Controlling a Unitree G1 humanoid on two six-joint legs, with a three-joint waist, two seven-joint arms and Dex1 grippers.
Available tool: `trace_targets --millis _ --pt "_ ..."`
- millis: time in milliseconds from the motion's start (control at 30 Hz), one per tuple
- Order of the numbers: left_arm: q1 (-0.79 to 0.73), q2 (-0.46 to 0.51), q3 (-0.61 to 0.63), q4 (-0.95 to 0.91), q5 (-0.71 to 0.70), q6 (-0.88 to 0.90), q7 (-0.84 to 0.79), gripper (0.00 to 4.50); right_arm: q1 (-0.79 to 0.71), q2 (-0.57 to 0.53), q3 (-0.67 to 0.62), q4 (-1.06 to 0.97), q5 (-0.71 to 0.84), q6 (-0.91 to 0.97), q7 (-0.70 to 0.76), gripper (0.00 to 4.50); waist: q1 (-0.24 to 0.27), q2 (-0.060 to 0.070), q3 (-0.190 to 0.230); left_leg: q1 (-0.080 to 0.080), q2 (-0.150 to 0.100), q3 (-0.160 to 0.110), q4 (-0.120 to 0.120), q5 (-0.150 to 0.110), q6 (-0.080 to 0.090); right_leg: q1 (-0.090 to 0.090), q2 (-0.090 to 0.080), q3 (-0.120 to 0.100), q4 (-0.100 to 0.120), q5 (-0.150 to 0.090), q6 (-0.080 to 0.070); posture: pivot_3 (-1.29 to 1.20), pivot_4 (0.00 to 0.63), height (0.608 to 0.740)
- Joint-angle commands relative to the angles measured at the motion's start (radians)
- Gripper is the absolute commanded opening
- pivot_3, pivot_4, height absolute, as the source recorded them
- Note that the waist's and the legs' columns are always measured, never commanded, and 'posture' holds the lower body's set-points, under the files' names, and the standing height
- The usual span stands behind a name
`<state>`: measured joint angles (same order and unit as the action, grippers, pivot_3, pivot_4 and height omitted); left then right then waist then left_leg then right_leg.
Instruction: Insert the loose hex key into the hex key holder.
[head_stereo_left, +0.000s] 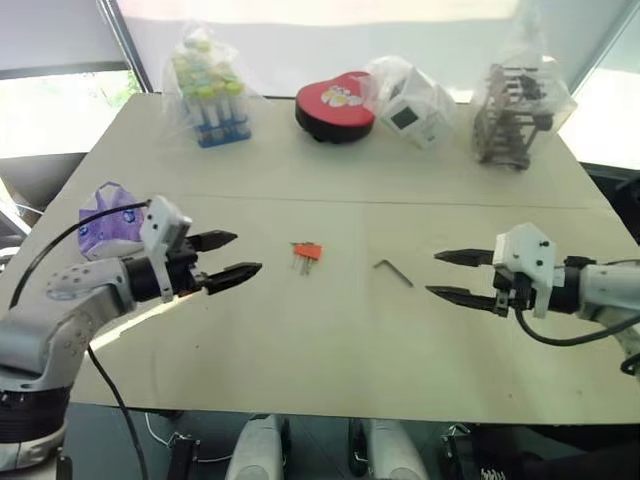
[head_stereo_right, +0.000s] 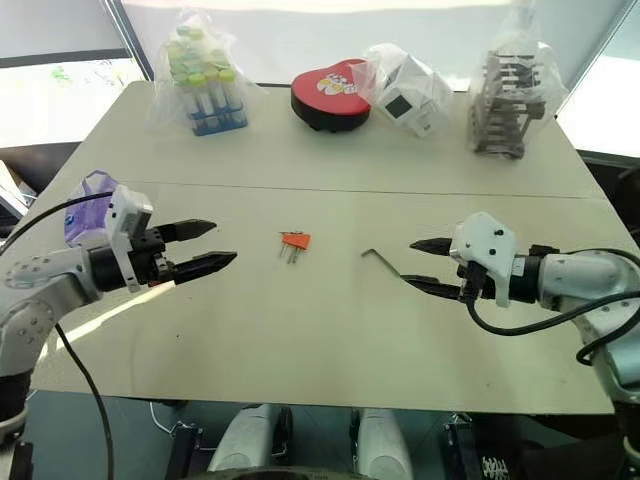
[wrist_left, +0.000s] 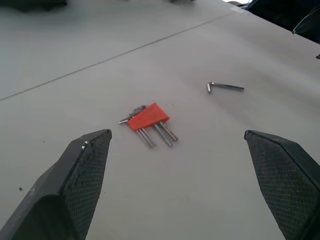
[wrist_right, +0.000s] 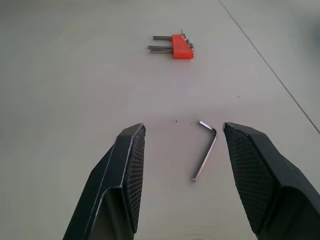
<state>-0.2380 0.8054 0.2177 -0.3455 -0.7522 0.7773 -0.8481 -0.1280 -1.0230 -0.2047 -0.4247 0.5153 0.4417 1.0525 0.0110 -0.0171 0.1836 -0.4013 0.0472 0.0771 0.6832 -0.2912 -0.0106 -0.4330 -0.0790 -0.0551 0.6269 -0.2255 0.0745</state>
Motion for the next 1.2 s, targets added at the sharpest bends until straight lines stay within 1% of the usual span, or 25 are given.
trace_targets --millis 33,233,433,767,933,1000,1133,1200 --pt "0.007 0.026 0.016 -0.006 0.012 -0.027 -0.032 4.44 -0.048 -0.020 -0.014 0.016 0.011 0.003 0.027 2.56 0.000 0.000 0.000 0.000 0.000 0.000 0.000 0.000 0.000 0.000 0.000 0.000 0.000 0.000 0.000 0.00 0.150 0.740" --pt "-0.001 0.024 0.023 -0.005 -0.001 -0.009 -0.031 4.44 -0.084 -0.008 0.012 0.041 -0.011 -0.011 0.037 2.56 0.002 0.000 0.000 0.000 0.000 0.000 0.000 0.000 0.000 0.000 0.000 0.000 0.000 0.000 0.000 0.00 0.150 0.740" --pt "-0.013 -0.010 0.025 -0.008 0.006 -0.027 0.005 4.44 -0.094 0.006 0.025 0.048 -0.026 -0.029 0.030 2.56 0.001 0.000 0.000 -0.001 0.000 0.000 0.000 0.000 0.000 0.000 0.000 0.000 0.000 0.000 0.000 0.00 0.150 0.740" --pt "-0.019 -0.015 0.010 -0.011 0.017 -0.028 0.016 4.44 -0.109 0.053 0.057 0.056 -0.061 -0.060 0.009 2.56 0.001 0.000 0.000 -0.001 0.000 0.000 0.000 0.000 0.000 0.000 0.000 0.000 0.000 0.000 0.001 0.00 0.150 0.740" --pt "-0.024 -0.030 0.001 -0.014 0.026 -0.031 0.035 4.44 -0.161 0.127 0.136 0.085 -0.123 -0.094 -0.033 2.56 0.000 0.000 0.000 -0.001 0.000 0.000 0.000 0.000 0.000 0.000 0.000 0.000 0.001 0.000 0.001 0.00 0.150 0.740" --pt "-0.024 -0.040 -0.004 -0.014 0.034 -0.033 0.048 4.44 -0.201 0.192 0.216 0.117 -0.183 -0.131 -0.062 2.56 -0.002 0.000 0.000 0.000 0.000 0.001 0.000 0.000 0.000 0.000 0.000 0.000 0.001 0.001 0.001 0.00 0.150 0.740" --pt "-0.021 -0.048 -0.009 -0.021 0.042 -0.036 0.062 4.44 -0.283 0.325 0.329 0.217 -0.275 -0.181 -0.115 2.56 -0.004 0.000 0.000 0.000 0.000 0.000 0.000 0.000 0.000 -0.001 0.000 0.000 0.002 0.001 0.002 0.00 0.150 0.740" --pt "-0.008 -0.043 -0.002 -0.027 0.044 -0.034 0.062 4.44 -0.344 0.414 0.405 0.330 -0.346 -0.237 -0.145 2.56 -0.007 -0.001 0.000 0.000 0.000 0.001 0.001 0.000 0.000 -0.001 0.000 0.000 0.002 0.002 0.003 0.00 0.150 0.740"
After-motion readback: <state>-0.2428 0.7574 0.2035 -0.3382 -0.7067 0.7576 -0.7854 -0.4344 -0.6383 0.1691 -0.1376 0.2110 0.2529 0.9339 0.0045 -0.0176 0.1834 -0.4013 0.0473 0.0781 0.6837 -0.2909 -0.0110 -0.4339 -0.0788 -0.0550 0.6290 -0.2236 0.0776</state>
